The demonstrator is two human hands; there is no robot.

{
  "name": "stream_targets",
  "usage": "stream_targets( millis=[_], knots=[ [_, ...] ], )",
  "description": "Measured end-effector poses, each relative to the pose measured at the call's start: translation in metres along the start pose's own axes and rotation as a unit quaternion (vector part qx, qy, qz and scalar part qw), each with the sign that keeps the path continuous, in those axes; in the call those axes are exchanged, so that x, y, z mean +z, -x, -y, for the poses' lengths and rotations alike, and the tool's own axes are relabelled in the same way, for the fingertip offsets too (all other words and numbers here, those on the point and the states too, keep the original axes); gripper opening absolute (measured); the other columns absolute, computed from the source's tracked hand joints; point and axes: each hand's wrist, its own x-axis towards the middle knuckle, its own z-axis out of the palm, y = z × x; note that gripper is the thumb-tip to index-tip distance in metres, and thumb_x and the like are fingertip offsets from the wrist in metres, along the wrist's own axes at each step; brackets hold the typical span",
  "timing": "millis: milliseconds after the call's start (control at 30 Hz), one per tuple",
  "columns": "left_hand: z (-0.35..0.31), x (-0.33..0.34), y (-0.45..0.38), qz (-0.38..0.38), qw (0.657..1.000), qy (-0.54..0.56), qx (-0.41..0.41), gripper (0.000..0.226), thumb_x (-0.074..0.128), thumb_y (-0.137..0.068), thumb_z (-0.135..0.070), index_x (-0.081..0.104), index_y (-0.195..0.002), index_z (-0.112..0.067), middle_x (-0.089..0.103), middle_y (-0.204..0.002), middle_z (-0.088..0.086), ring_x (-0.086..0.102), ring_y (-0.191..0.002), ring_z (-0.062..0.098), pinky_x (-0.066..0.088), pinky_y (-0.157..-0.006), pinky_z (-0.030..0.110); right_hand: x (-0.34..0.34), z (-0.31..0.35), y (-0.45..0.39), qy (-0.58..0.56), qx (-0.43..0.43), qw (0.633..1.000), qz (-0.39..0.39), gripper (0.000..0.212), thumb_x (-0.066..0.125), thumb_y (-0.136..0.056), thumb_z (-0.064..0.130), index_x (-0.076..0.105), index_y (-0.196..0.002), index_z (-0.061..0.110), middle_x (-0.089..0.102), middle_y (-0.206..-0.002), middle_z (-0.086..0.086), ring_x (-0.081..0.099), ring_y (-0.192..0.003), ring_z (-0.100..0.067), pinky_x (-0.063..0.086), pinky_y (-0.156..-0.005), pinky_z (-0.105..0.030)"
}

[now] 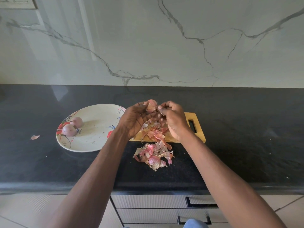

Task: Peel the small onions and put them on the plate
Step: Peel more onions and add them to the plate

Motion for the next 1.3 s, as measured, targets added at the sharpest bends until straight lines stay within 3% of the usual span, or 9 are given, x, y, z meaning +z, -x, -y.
stream_targets(
  millis=[167, 233, 300, 400, 467, 633, 1000, 1167, 1300],
  knots=[
    [-0.003, -0.002, -0.002, -0.033, 0.998, 0.038, 0.027, 0.015, 0.055, -0.097, -0.002, 0.063, -0.109, 0.004, 0.069, -0.102, 0.021, 0.069, -0.088, 0.028, 0.063, -0.078, 0.032, -0.005, 0.009, 0.0, -0.136, 0.07, 0.986, 0.07, 0.019, 0.059, -0.089, -0.01, 0.058, -0.079, 0.006, 0.056, -0.07, -0.009, 0.051, -0.05, -0.01, 0.039, -0.043, -0.02],
    [-0.006, -0.004, -0.002, -0.046, 0.997, 0.039, 0.044, 0.009, 0.059, -0.096, -0.002, 0.063, -0.104, -0.001, 0.069, -0.1, 0.018, 0.069, -0.088, 0.026, 0.062, -0.071, 0.029, -0.009, 0.007, -0.001, -0.021, 0.069, 0.992, 0.106, 0.014, 0.064, -0.086, -0.008, 0.062, -0.082, 0.005, 0.063, -0.074, -0.014, 0.056, -0.054, -0.015, 0.042, -0.048, -0.023],
    [-0.008, -0.005, 0.0, -0.047, 0.997, 0.026, 0.049, 0.009, 0.061, -0.095, -0.001, 0.063, -0.103, -0.006, 0.069, -0.098, 0.016, 0.069, -0.085, 0.024, 0.061, -0.07, 0.028, -0.011, 0.005, 0.001, 0.193, 0.019, 0.975, 0.106, 0.007, 0.07, -0.086, 0.005, 0.069, -0.08, 0.008, 0.071, -0.077, -0.009, 0.061, -0.063, -0.016, 0.046, -0.06, -0.026],
    [-0.007, -0.006, 0.0, -0.032, 0.998, 0.002, 0.045, 0.02, 0.063, -0.093, -0.001, 0.064, -0.112, -0.006, 0.071, -0.102, 0.014, 0.072, -0.084, 0.022, 0.061, -0.073, 0.03, -0.008, -0.001, 0.0, 0.351, -0.093, 0.931, 0.047, 0.026, 0.075, -0.088, 0.025, 0.069, -0.065, 0.015, 0.061, -0.064, 0.006, 0.051, -0.057, -0.007, 0.035, -0.054, -0.012],
    [-0.007, -0.005, 0.0, -0.014, 0.999, -0.009, 0.043, 0.024, 0.063, -0.093, -0.001, 0.065, -0.117, -0.003, 0.072, -0.105, 0.013, 0.072, -0.089, 0.021, 0.061, -0.077, 0.03, -0.008, -0.002, -0.002, 0.295, -0.153, 0.943, 0.009, 0.01, 0.077, -0.087, 0.022, 0.077, -0.085, 0.012, 0.069, -0.082, 0.007, 0.06, -0.07, 0.0, 0.04, -0.063, -0.007],
    [-0.004, -0.003, -0.001, 0.009, 0.999, -0.022, 0.035, 0.032, 0.068, -0.082, -0.004, 0.068, -0.114, 0.0, 0.074, -0.105, 0.014, 0.072, -0.091, 0.023, 0.059, -0.087, 0.034, -0.008, -0.004, -0.002, 0.209, -0.184, 0.96, -0.024, 0.041, 0.08, -0.084, 0.02, 0.07, -0.122, 0.009, 0.072, -0.118, 0.0, 0.068, -0.104, -0.005, 0.054, -0.087, -0.015],
    [-0.001, -0.001, -0.001, 0.02, 0.999, -0.039, 0.029, 0.022, 0.054, -0.097, 0.005, 0.066, -0.115, -0.001, 0.075, -0.104, 0.016, 0.073, -0.095, 0.027, 0.058, -0.092, 0.04, -0.007, -0.012, -0.006, 0.069, -0.153, 0.984, -0.065, 0.018, 0.074, -0.088, 0.006, 0.076, -0.105, 0.002, 0.078, -0.093, -0.006, 0.074, -0.089, -0.019, 0.06, -0.079, -0.029],
    [0.001, 0.001, -0.002, 0.019, 0.999, -0.019, 0.023, 0.024, 0.06, -0.093, 0.003, 0.062, -0.117, 0.003, 0.072, -0.107, 0.02, 0.073, -0.094, 0.028, 0.06, -0.088, 0.038, -0.005, -0.011, -0.005, 0.108, -0.171, 0.976, -0.085, 0.012, 0.073, -0.089, 0.006, 0.077, -0.1, 0.01, 0.076, -0.089, 0.001, 0.072, -0.087, -0.015, 0.059, -0.081, -0.032],
    [0.001, 0.001, -0.001, 0.025, 0.998, -0.037, 0.039, 0.037, 0.072, -0.076, -0.002, 0.066, -0.112, 0.003, 0.071, -0.111, 0.018, 0.073, -0.092, 0.026, 0.055, -0.095, 0.042, -0.002, -0.013, -0.001, 0.177, -0.192, 0.962, -0.084, 0.009, 0.069, -0.093, 0.006, 0.072, -0.101, 0.01, 0.072, -0.091, 0.001, 0.068, -0.084, -0.008, 0.058, -0.074, -0.023]
  ],
)
